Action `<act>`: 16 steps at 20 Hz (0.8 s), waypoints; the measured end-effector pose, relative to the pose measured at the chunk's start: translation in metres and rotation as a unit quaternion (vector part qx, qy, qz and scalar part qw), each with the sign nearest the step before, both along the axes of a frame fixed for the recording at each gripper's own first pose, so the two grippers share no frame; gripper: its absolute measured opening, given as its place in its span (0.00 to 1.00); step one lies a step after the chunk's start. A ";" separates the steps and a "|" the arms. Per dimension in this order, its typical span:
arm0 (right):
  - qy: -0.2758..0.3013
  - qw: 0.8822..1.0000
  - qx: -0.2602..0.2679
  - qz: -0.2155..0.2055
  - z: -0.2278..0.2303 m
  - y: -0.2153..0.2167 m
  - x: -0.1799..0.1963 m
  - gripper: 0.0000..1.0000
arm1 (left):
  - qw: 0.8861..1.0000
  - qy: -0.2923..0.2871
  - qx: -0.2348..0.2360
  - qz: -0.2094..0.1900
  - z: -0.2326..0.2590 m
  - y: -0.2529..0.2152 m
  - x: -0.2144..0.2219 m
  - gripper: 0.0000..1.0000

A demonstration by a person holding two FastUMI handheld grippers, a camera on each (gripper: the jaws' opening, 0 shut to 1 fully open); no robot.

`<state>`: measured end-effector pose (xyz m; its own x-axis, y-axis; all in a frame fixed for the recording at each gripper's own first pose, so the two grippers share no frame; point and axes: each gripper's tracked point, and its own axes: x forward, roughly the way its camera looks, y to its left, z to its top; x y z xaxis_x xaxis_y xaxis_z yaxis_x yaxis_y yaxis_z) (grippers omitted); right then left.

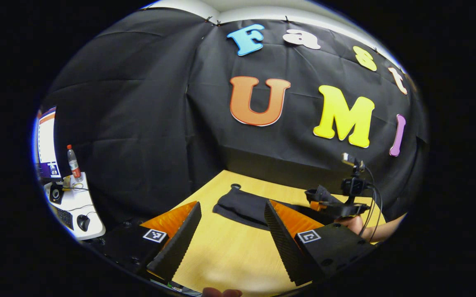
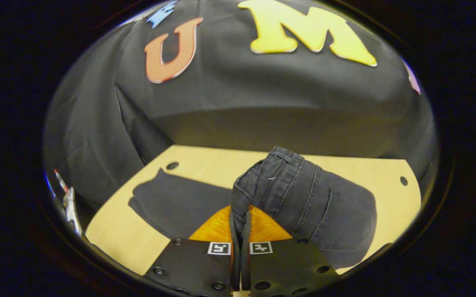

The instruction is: Grasp the waist and the cuffs of the jeans and fold them to make the two legs overlap; first hold the waist and fold one-third of the jeans toward the cuffs, then hold the cuffs and fold the remaining one-third in the same direction to finish folding.

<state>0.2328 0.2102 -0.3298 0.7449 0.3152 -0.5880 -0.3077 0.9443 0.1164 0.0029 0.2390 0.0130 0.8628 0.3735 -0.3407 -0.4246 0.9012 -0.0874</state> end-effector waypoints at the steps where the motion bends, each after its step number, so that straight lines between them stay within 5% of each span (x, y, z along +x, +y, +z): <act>1: 0.008 1.000 -0.016 0.006 -0.018 0.007 -0.006 0.02 | 1.000 0.001 -0.004 0.006 -0.003 0.004 -0.003 0.99; 6: 0.033 0.996 -0.080 0.026 -0.064 0.016 -0.014 0.00 | 0.999 0.007 -0.037 0.014 -0.017 0.009 -0.009 0.99; 10: 0.035 0.998 -0.041 0.046 -0.054 0.019 -0.017 0.15 | 0.998 0.008 -0.062 0.011 -0.030 0.014 -0.004 0.99; 14: 0.018 0.998 -0.004 0.061 0.000 0.009 -0.041 0.84 | 0.995 0.009 -0.098 -0.006 -0.048 0.017 0.020 0.99; 16: 0.001 0.997 0.017 0.070 0.045 -0.006 -0.063 0.91 | 0.990 0.012 -0.137 -0.023 -0.066 0.016 0.043 0.99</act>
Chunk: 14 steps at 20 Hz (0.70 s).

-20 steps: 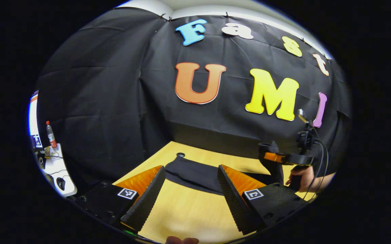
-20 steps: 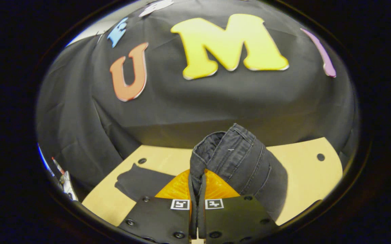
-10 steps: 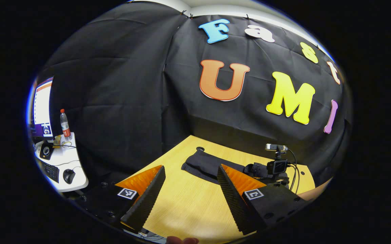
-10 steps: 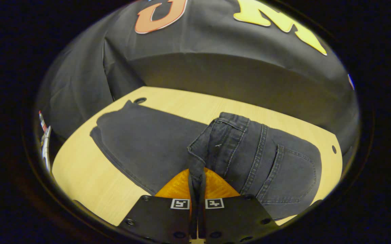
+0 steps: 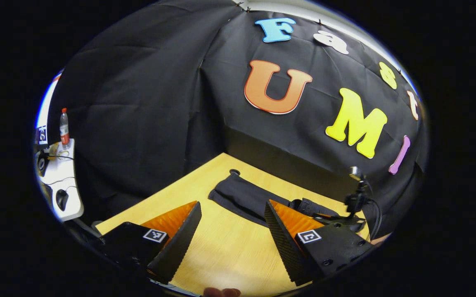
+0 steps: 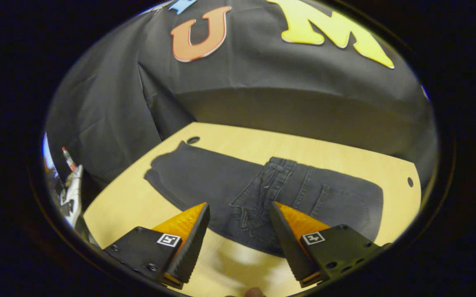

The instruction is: Grasp the waist and the cuffs of the jeans and fold them to make the two legs overlap; first hold the waist and fold one-third of the jeans toward the cuffs, then hold the cuffs and fold the remaining one-third in the same direction to finish folding.

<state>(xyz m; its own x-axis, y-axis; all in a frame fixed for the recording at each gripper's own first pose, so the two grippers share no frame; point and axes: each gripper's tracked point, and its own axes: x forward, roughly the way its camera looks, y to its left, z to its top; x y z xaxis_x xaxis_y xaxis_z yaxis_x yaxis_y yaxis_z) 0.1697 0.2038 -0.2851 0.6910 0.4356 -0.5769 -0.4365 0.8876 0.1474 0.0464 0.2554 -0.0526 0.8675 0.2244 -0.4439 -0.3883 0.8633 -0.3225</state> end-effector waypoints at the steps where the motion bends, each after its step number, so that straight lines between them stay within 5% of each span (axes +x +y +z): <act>1: -0.015 1.000 0.003 0.010 0.026 -0.012 -0.012 0.91 | 1.000 -0.002 -0.029 -0.005 -0.010 0.002 0.009 0.99; 5: -0.073 0.997 -0.008 0.026 0.107 -0.065 -0.060 0.91 | 0.983 -0.007 -0.184 0.002 -0.064 0.008 0.062 0.99; 7: -0.087 0.996 -0.019 0.014 0.131 -0.093 -0.080 0.85 | 0.958 -0.012 -0.287 0.021 -0.089 0.009 0.088 0.99; 10: -0.084 0.996 -0.020 -0.019 0.148 -0.130 -0.096 0.92 | 0.908 -0.012 -0.415 0.061 -0.125 0.019 0.120 0.99; 14: -0.082 0.994 -0.035 -0.070 0.156 -0.177 -0.106 0.94 | 0.873 0.000 -0.476 0.108 -0.172 0.044 0.146 0.99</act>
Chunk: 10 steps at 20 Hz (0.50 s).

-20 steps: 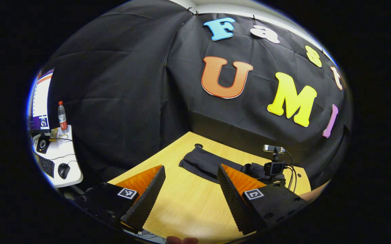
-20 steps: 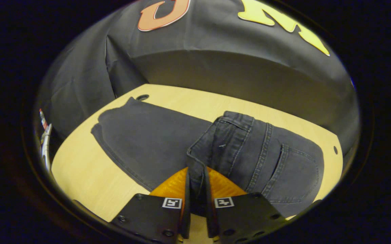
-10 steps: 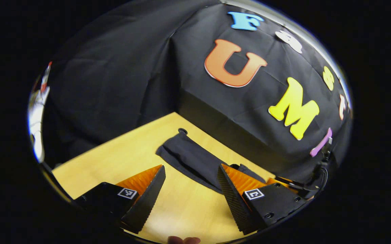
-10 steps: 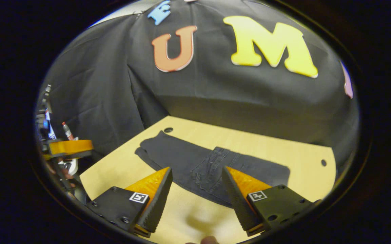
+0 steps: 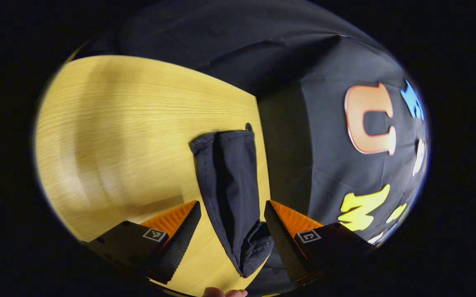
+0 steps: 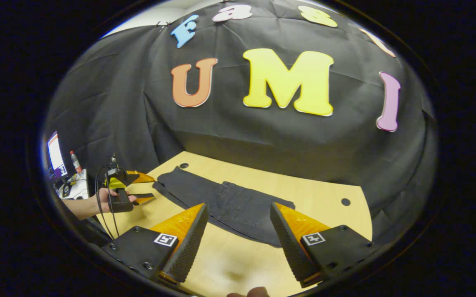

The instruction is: Grasp the waist and the cuffs of the jeans and fold them to make the two legs overlap; first hold the waist and fold one-third of the jeans toward the cuffs, then hold the cuffs and fold the remaining one-third in the same direction to finish folding.

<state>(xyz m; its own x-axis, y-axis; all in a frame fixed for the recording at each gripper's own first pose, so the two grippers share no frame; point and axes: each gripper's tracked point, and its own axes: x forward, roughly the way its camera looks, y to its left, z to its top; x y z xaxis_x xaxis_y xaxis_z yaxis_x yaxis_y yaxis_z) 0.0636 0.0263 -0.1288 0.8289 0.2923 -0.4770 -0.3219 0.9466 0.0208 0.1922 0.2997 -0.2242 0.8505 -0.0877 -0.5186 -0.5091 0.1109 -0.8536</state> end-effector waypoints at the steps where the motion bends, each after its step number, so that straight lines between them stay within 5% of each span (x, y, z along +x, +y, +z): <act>1: 0.002 1.000 0.002 -0.010 0.000 -0.007 -0.002 0.94 | 1.000 0.005 -0.006 0.009 -0.008 0.007 0.005 0.99; 10: 0.016 0.998 0.005 -0.067 -0.001 -0.052 -0.001 0.94 | 0.999 -0.040 -0.027 0.020 -0.011 0.021 0.064 0.98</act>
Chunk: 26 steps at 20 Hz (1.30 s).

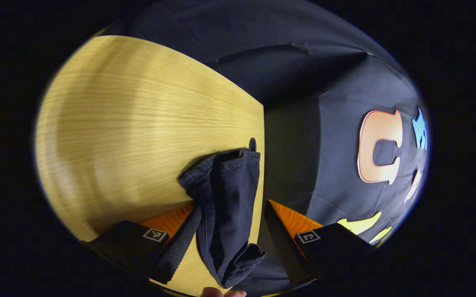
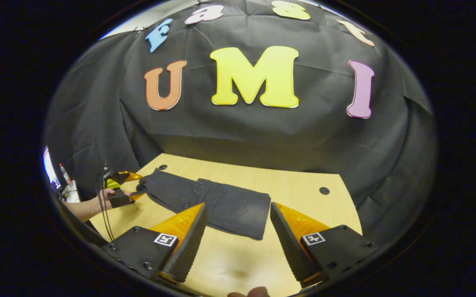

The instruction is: Grasp the waist and the cuffs of the jeans and fold them to make the two legs overlap; first hold the waist and fold one-third of the jeans toward the cuffs, then hold the cuffs and fold the remaining one-third in the same direction to finish folding.

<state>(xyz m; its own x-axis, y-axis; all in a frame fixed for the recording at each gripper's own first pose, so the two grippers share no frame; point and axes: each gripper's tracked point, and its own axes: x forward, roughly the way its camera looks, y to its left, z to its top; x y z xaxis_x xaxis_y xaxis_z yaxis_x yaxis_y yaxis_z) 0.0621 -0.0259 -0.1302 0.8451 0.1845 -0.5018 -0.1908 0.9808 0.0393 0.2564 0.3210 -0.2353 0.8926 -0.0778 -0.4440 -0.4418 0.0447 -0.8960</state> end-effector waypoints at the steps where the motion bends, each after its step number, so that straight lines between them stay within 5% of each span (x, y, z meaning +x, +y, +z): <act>1: 0.004 1.000 0.002 -0.003 -0.004 -0.002 -0.001 0.94 | 1.000 -0.003 0.005 -0.004 -0.001 -0.002 0.007 0.98; 4: 0.016 1.000 0.006 -0.013 -0.014 -0.009 -0.003 0.94 | 1.000 -0.012 0.009 -0.008 -0.006 -0.003 0.024 0.96; 5: 0.018 1.000 0.008 -0.016 -0.017 -0.009 -0.002 0.94 | 1.000 -0.006 0.005 -0.004 -0.012 -0.005 0.028 0.89; 6: 0.018 1.000 0.010 -0.020 -0.017 -0.010 -0.001 0.92 | 1.000 -0.004 -0.003 0.002 -0.019 -0.006 0.030 0.68; 9: 0.016 0.999 0.010 -0.033 -0.019 -0.019 -0.003 0.94 | 1.000 -0.007 0.003 -0.004 -0.023 -0.010 0.029 0.29; 10: 0.019 0.999 0.012 -0.039 -0.021 -0.027 -0.008 0.94 | 1.000 -0.009 0.006 -0.007 -0.022 -0.011 0.033 0.40; 16: 0.023 0.997 0.025 -0.063 -0.020 -0.045 -0.019 0.91 | 1.000 -0.015 0.000 -0.001 -0.010 -0.011 0.030 0.10; 26: -0.024 0.998 0.038 -0.049 0.008 -0.039 -0.041 0.92 | 0.984 -0.095 0.145 -0.035 0.124 -0.064 0.001 0.04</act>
<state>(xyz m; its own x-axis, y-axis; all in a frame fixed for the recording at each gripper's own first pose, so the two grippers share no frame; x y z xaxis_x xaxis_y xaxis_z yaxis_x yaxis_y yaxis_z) 0.0211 -0.0644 -0.1219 0.8836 0.1351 -0.4483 -0.0972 0.9895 0.1066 0.2570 0.2574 -0.1109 0.9586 -0.0364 -0.2824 -0.2546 0.3342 -0.9075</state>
